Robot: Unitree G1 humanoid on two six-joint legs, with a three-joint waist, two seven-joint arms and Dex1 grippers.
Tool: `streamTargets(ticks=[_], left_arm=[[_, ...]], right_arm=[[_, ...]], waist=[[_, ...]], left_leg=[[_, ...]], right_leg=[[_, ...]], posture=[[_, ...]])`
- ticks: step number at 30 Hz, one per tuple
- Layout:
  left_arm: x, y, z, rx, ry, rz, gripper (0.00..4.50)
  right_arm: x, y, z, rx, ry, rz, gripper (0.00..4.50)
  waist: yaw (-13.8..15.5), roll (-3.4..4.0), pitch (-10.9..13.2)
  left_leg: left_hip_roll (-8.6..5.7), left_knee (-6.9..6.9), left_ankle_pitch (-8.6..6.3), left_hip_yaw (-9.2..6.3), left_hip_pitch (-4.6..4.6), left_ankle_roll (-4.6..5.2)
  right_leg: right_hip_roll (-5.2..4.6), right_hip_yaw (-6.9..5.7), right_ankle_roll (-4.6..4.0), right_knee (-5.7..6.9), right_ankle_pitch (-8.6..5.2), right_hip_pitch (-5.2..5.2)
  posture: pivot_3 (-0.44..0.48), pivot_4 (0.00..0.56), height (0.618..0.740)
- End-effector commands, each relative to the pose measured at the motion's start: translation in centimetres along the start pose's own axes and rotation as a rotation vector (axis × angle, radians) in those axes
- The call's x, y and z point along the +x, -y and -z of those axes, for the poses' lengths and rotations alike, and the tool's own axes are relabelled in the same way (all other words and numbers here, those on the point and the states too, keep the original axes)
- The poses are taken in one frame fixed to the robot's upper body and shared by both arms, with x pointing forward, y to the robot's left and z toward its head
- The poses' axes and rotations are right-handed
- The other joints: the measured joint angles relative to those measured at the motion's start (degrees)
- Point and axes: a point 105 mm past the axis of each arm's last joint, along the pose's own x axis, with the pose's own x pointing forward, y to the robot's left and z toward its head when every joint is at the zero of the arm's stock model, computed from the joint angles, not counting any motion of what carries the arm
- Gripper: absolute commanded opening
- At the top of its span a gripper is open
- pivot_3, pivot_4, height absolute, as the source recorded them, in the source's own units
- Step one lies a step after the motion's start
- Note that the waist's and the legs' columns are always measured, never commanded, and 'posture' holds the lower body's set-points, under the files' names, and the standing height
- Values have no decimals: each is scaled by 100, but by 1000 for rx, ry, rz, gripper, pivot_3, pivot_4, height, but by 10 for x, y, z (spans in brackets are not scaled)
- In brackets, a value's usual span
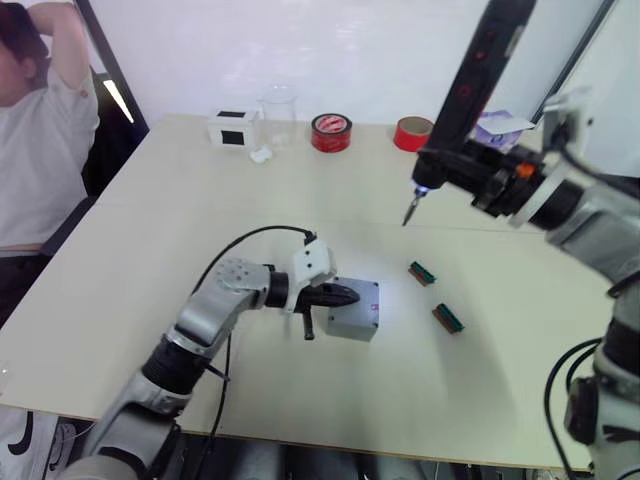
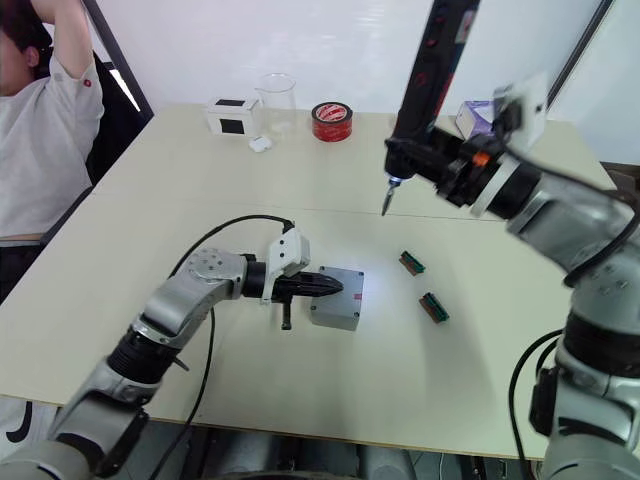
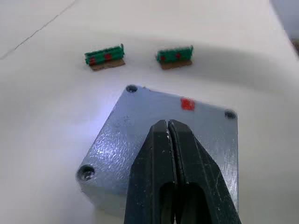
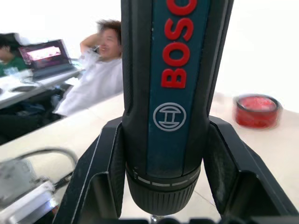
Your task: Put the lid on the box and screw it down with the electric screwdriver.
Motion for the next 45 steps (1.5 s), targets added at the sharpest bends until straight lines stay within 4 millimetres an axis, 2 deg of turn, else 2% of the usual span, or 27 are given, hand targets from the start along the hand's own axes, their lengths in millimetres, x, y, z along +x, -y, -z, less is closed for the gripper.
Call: streamTargets(ticks=[1, 5, 7, 9, 13, 18, 23, 29, 36, 38, 40, 42, 44, 45], left_arm=[[-19, 1, -38, 13, 101, -7, 0], [-30, 20, -48, 78, 68, 72, 0], [-37, 31, -52, 117, 37, 124, 0], [-45, 38, -54, 157, -3, 157, 0], [-53, 36, -51, 213, -94, 146, 0], [-60, 35, -42, 229, -166, 150, 0], [-63, 40, -39, 211, -175, 179, 0], [-63, 25, -40, 221, -158, 89, 0], [-62, 8, -43, 276, -113, -67, 0], [-64, 8, -43, 303, -112, -78, 0], [-64, 8, -41, 312, -110, -82, 0], [-65, 9, -40, 304, -115, -74, 0], [-67, 10, -38, 289, -126, -56, 0], [-69, 11, -37, 273, -132, -45, 0]], right_arm=[[-27, 40, 0, 139, -130, 150, 1750], [-60, 89, 24, 217, -360, 394, 1750], [-75, 101, 34, 236, -463, 462, 1750], [-86, 104, 47, 265, -564, 476, 1750], [-100, 104, 75, 355, -729, 487, 1750], [-106, 101, 101, 434, -841, 477, 1750], [-103, 106, 118, 449, -895, 503, 1750], [-105, 111, 139, 453, -954, 507, 1750], [-104, 116, 152, 445, -993, 520, 1750], [-104, 117, 153, 432, -996, 515, 2752], [-103, 118, 154, 420, -999, 514, 3184], [-103, 120, 156, 407, -1006, 520, 3975], [-103, 121, 156, 399, -1007, 522, 4479], [-103, 123, 153, 380, -996, 530, 4479]], waist=[[2, -21, 20], [-24, 24, 45], [-34, 48, 63], [-40, 66, 84], [-54, 71, 92], [-57, 71, 93], [-51, 69, 93], [-37, 69, 93], [-46, 69, 93], [-48, 69, 93], [-47, 68, 92], [-41, 65, 90], [-38, 60, 88], [-40, 56, 86]], left_leg=[[2, 0, 0, -1, -14, 0], [-1, 0, 7, 7, -80, -10], [-2, -2, 19, 15, -82, -32], [-5, -1, 19, 23, -84, -31], [2, 8, 5, 22, -80, -5], [13, 20, 9, 22, -76, -10], [16, 22, 12, 22, -76, -15], [16, 25, 17, 20, -77, -23], [20, 71, 19, 14, -79, -28], [21, 84, 12, 14, -79, -16], [20, 96, 12, 14, -77, -15], [21, 102, 11, 14, -74, -13], [20, 107, 11, 14, -72, -12], [20, 108, 11, 14, -71, -12]], right_leg=[[3, -4, 0, 0, 0, -13], [15, -4, 25, 1, 14, -77], [22, -3, 27, -2, 13, -79], [36, -6, 32, -2, 11, -86], [57, -5, 45, 5, 15, -84], [76, 7, 65, 17, 27, -82], [81, 8, 65, 18, 27, -82], [82, 8, 66, 22, 27, -82], [91, 6, 70, 28, 29, -62], [91, 7, 82, 29, 36, -57], [91, 8, 89, 31, 42, -51], [91, 8, 94, 32, 47, -45], [90, 9, 97, 31, 52, -39], [90, 9, 98, 31, 53, -36]], posture=[[0, 150, 740], [0, 150, 740], [0, 150, 740], [0, 150, 740], [0, 150, 740], [0, 150, 740], [0, 150, 740], [0, 150, 740], [0, 150, 740], [0, 150, 740], [0, 150, 740], [0, 150, 740], [0, 150, 740], [0, 150, 740]])
